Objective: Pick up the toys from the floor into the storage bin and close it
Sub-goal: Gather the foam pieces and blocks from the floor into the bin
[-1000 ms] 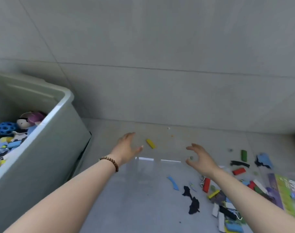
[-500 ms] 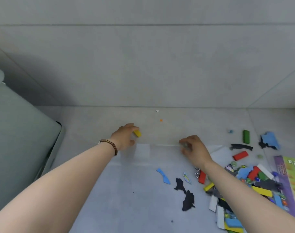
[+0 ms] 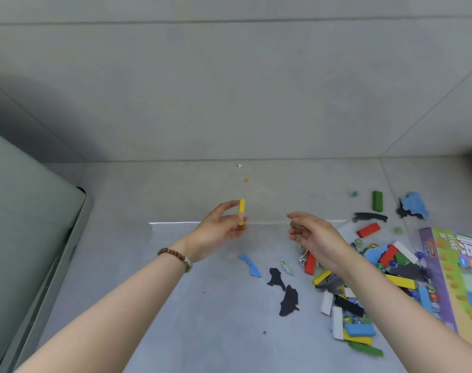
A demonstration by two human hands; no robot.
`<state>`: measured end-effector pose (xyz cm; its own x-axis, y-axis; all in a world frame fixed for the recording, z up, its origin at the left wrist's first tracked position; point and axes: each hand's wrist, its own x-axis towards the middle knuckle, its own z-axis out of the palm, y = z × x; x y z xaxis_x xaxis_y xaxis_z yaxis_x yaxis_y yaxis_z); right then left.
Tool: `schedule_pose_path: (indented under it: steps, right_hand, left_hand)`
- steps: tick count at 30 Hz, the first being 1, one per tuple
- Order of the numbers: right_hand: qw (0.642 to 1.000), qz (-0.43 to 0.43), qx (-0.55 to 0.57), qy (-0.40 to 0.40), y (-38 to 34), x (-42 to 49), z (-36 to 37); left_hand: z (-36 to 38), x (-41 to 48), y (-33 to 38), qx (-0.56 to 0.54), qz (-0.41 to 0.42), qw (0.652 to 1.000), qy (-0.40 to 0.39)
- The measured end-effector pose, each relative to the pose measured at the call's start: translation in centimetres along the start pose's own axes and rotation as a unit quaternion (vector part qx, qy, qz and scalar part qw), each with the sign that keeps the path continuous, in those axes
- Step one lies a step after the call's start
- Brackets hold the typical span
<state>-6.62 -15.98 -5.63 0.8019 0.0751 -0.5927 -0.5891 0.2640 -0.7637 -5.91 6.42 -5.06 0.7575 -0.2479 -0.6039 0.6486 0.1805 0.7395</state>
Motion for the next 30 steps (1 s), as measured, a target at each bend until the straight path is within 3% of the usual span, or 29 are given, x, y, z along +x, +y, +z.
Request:
schedule_pose_path:
  steps: [3,5,6,8,10,11,18,24,28,30]
  right_hand:
    - [0.998,0.026,0.048,-0.024,0.1,-1.6,-1.0]
    - [0.999,0.040,-0.027,-0.012,1.0,-2.3,-1.7]
    - [0.995,0.037,-0.091,-0.002,1.7,-2.6,-2.0]
    - [0.972,-0.004,-0.233,0.020,3.0,-3.3,-2.4]
    - [0.942,-0.058,-0.330,0.025,3.9,-3.7,-2.6]
    - [0.934,-0.073,-0.349,0.024,4.3,-3.9,-2.7]
    - [0.929,-0.096,-0.356,0.047,5.4,-3.8,-2.9]
    - [0.919,-0.097,-0.380,0.040,6.3,-3.8,-2.5]
    - [0.934,-0.096,-0.343,0.024,5.9,-4.3,-0.8]
    - [0.940,-0.068,-0.335,0.020,5.5,-4.5,0.4]
  left_hand:
    - [0.8,-2.2,-0.6,-0.136,-0.077,0.982,-0.108]
    - [1.2,-2.8,-1.5,-0.133,-0.103,0.981,-0.100]
    - [1.2,-2.7,-2.0,-0.087,-0.096,0.989,-0.073]
    - [0.7,-2.3,-3.3,0.144,-0.039,0.989,0.006]
    - [-0.2,-2.0,-4.5,0.392,0.040,0.918,0.045]
    - [-0.5,-2.0,-5.0,0.454,0.058,0.888,0.039]
    - [-0.5,-0.8,-6.0,0.565,0.057,0.822,0.046]
    - [-0.8,-1.0,-6.6,0.545,0.042,0.837,0.028]
    - [0.3,-2.6,-6.6,0.405,0.051,0.913,0.023]
    - [1.0,-3.3,-6.6,0.366,0.055,0.929,0.007]
